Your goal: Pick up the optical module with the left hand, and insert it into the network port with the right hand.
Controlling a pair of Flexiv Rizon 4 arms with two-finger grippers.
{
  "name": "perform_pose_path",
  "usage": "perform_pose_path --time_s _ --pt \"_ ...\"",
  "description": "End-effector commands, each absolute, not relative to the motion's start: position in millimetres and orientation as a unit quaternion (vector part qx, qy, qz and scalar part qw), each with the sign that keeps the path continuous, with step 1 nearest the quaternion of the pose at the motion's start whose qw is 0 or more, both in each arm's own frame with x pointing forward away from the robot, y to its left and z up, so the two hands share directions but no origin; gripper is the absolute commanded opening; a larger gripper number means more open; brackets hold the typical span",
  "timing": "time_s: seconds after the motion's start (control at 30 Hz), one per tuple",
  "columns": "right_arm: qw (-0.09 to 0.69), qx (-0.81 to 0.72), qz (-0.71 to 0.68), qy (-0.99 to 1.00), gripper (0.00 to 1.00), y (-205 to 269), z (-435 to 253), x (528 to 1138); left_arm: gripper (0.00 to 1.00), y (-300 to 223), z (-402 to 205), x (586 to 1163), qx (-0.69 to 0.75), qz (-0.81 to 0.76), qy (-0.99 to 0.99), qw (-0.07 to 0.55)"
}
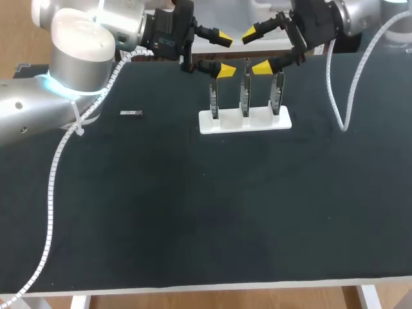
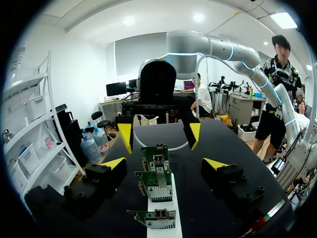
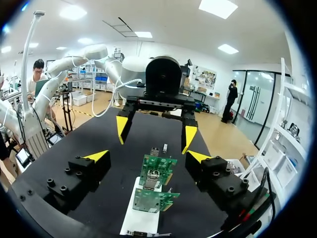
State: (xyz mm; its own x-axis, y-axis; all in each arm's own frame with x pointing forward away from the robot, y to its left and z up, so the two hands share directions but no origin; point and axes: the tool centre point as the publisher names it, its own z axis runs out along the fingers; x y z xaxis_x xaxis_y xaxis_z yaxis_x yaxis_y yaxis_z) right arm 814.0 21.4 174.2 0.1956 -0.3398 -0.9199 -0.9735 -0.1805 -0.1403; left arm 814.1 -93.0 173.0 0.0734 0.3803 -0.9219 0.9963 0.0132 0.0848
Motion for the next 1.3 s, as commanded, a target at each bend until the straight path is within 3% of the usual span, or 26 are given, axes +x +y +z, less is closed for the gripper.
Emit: perform_pose_path --time_s 0.03,0.07,0.1,0.13,0.17,1.3 --pt "0.406 -0.659 0.390 0.499 1.00 21.2 174.4 809.2 1.00 -94.0 173.6 815.9 0.601 -0.366 0.575 0.418" --pt "0.406 -0.659 0.390 0.499 1.00 21.2 174.4 809.2 1.00 -94.0 173.6 815.9 0.601 -0.366 0.575 0.418" --pt "0.406 -0.659 0.390 0.499 0.50 21.2 174.4 809.2 1.00 -94.0 173.6 815.9 0.601 -0.366 0.575 0.418" --pt "0.406 -0.659 0.390 0.499 0.18 21.2 174.4 809.2 1.00 -94.0 173.6 815.9 0.601 -0.366 0.575 0.418" --pt "0.406 -0.659 0.390 0.499 0.00 21.2 174.4 809.2 1.00 -94.0 173.6 815.9 0.601 -0.366 0.575 0.418" --pt "0.406 -0.659 0.390 0.499 0.00 21.2 174.4 809.2 1.00 -94.0 173.6 815.9 0.601 -0.366 0.575 0.418"
